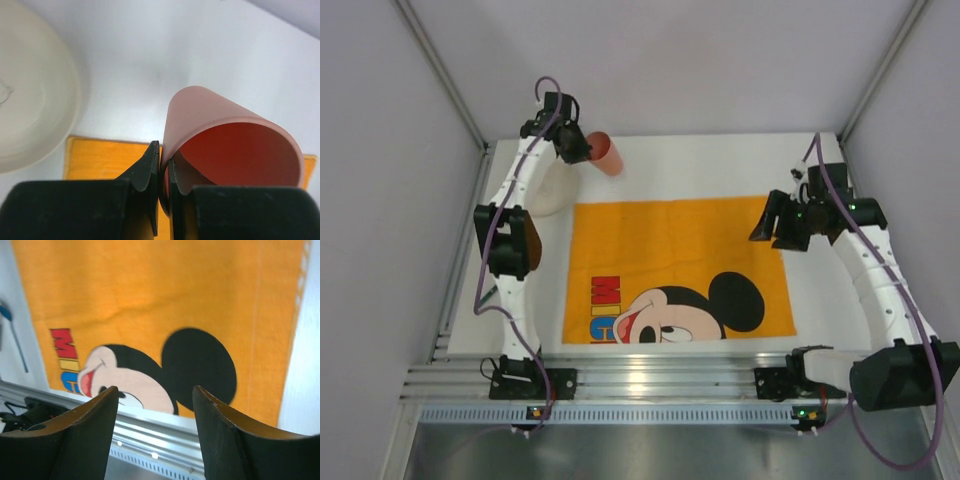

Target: Set the dinner table for one person

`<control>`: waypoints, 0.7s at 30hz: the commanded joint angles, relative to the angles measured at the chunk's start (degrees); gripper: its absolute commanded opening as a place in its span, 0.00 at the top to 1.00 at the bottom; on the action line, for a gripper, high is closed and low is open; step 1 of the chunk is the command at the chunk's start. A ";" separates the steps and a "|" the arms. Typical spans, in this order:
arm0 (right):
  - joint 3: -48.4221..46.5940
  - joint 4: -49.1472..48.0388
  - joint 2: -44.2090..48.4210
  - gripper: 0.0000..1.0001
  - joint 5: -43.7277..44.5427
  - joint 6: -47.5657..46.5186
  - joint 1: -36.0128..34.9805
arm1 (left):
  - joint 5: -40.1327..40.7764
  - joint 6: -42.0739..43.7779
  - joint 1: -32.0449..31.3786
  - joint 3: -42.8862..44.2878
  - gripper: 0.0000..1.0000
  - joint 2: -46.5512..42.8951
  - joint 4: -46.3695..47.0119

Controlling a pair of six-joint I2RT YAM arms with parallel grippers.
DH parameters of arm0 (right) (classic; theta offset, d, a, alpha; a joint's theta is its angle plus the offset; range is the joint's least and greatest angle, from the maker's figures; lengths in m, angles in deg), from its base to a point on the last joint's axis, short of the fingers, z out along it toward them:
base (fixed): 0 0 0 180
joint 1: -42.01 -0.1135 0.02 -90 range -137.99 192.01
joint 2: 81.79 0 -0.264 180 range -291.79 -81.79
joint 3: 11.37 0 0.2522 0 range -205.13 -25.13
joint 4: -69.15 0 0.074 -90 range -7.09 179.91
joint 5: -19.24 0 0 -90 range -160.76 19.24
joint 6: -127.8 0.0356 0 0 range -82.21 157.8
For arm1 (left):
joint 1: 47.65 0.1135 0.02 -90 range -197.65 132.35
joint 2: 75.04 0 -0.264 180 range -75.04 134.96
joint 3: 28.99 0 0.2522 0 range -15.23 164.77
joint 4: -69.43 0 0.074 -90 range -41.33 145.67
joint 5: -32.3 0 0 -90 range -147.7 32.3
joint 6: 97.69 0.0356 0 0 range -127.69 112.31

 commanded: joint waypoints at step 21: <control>-33.67 -1.86 -25.33 0.43 10.46 2.34 -20.58 | -7.46 7.17 -26.93 -2.11 1.00 -12.29 -10.05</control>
